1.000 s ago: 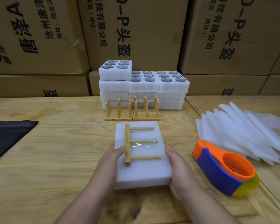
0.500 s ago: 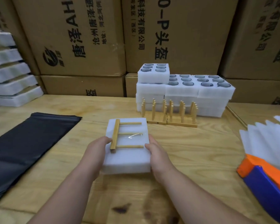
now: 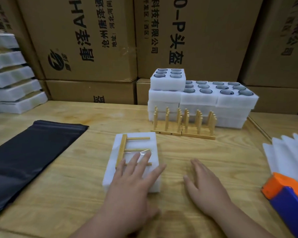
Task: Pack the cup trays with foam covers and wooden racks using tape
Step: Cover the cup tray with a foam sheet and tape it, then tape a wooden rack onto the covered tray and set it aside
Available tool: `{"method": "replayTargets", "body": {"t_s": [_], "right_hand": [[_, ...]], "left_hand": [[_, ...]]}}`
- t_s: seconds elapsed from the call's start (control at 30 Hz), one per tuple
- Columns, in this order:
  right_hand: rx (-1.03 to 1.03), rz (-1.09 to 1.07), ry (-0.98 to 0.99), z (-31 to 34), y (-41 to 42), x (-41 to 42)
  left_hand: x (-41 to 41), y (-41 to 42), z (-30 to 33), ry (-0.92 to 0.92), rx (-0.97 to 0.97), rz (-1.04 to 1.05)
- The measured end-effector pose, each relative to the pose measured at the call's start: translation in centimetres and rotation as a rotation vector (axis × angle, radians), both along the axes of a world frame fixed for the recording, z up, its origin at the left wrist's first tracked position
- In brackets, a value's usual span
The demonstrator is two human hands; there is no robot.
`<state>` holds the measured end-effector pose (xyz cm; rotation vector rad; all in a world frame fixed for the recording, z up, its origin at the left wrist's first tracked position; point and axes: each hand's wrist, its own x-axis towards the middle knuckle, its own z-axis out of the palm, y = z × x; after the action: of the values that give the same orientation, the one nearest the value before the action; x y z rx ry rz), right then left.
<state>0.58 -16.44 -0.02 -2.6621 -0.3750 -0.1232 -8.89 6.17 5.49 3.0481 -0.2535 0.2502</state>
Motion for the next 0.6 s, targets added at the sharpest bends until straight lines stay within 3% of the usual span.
{"method": "replayTargets", "body": {"t_s": [0.23, 0.6], "right_hand": [[-0.13, -0.017, -0.002, -0.4, 0.3, 0.2], [-0.255, -0.014, 0.009, 0.5, 1.4, 1.2]], "left_hand": [[3.7, 2.3, -1.6, -0.163, 0.128, 0.012], [19.1, 11.6, -1.9, -0.079, 0.184, 0.092]]}}
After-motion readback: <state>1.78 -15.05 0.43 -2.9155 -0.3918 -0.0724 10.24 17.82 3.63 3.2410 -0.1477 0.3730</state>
